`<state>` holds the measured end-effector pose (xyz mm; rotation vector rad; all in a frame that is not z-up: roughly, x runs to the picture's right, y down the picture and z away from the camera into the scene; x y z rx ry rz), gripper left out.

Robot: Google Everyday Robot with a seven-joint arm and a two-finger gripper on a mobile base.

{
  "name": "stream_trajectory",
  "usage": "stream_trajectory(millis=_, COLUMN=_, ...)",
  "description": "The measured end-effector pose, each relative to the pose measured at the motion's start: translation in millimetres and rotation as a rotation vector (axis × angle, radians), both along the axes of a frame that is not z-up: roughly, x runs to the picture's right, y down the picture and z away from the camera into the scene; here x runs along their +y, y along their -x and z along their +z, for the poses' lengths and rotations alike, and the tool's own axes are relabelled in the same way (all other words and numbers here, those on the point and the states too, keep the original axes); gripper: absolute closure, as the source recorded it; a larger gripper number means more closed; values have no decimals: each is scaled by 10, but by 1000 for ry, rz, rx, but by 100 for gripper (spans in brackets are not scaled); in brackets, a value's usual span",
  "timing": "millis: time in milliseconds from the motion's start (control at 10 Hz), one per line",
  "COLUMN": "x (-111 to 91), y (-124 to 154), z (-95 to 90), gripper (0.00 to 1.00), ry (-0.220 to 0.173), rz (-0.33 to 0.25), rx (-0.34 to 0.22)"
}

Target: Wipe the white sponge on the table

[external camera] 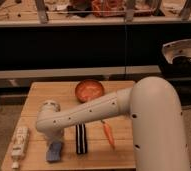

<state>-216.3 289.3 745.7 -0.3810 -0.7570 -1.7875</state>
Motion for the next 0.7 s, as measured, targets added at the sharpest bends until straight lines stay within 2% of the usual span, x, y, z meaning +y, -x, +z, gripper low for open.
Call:
stream_trajectory(millis=100, x=42, y=142, z=-52, gripper=49, ry=-3, rz=-17, rx=-16)
stream_trajectory(millis=300, x=33, y=359, z=-48, gripper=48, ry=-5, rz=-42, rx=-35)
stream_trajectory(millis=500, x=-105, y=477, z=86, gripper=48, ry=-5, rz=-58, rx=-41)
stream_trajectory(millis=700, x=-360, y=555, z=323, gripper=48, ry=-6, rz=-60, rx=-45)
